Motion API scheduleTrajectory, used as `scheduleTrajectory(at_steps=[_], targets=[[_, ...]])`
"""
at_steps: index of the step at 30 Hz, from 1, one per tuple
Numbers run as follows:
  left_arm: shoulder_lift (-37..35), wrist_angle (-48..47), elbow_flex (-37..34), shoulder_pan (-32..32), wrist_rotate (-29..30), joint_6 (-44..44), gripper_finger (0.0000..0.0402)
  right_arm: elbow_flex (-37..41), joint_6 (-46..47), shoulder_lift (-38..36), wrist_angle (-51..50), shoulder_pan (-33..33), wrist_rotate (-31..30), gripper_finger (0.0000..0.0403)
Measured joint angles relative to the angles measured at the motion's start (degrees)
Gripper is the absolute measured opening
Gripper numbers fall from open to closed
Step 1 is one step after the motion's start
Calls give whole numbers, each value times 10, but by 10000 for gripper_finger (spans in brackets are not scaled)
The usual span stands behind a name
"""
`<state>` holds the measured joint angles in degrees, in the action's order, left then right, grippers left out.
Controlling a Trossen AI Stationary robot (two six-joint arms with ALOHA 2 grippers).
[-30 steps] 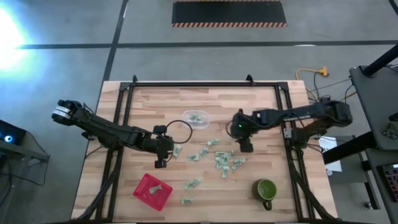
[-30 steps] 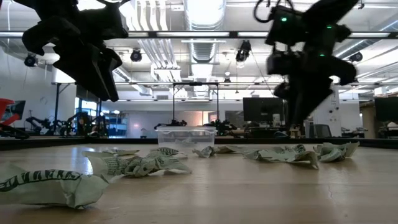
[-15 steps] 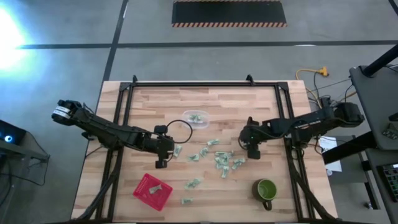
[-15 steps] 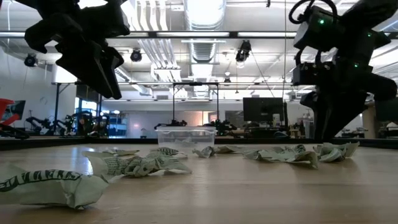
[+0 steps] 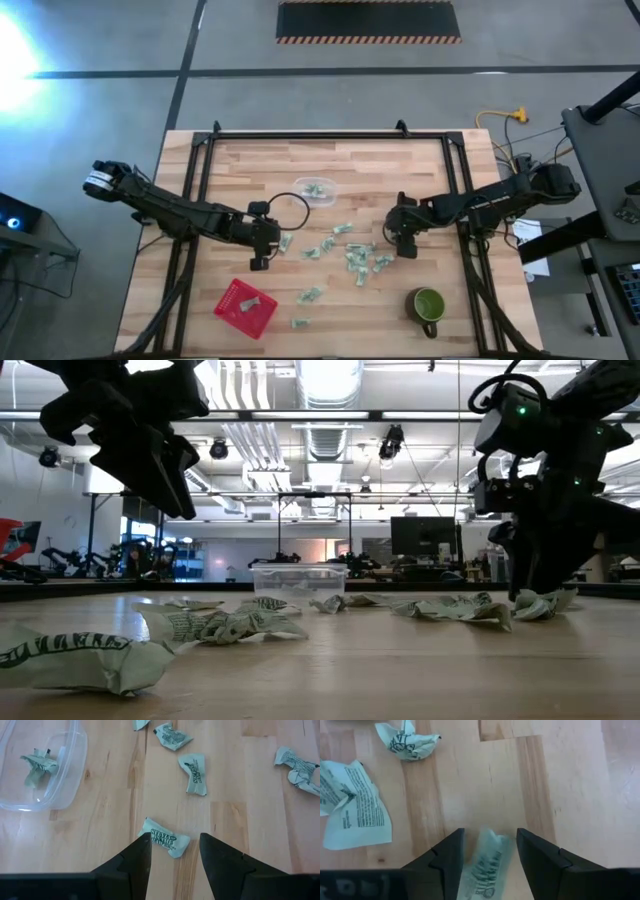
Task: Pick and place items into bin
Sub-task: Put the stevia packet into the transparent bin
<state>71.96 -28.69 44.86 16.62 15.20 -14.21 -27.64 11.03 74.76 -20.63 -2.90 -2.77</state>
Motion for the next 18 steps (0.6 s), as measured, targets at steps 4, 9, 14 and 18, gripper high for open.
scheduleTrajectory(at_steps=[4, 9, 14, 18], targets=[[0, 0, 0, 0, 0, 0, 151, 1, 3, 0, -1, -3, 0, 153], [0, 0, 0, 0, 0, 0, 151, 1, 6, -1, -1, -6, 1, 111], [0, 0, -1, 0, 0, 0, 151, 1, 6, -1, -13, -6, -1, 80], [0, 0, -1, 0, 0, 0, 151, 1, -4, -1, -15, -7, -1, 47]])
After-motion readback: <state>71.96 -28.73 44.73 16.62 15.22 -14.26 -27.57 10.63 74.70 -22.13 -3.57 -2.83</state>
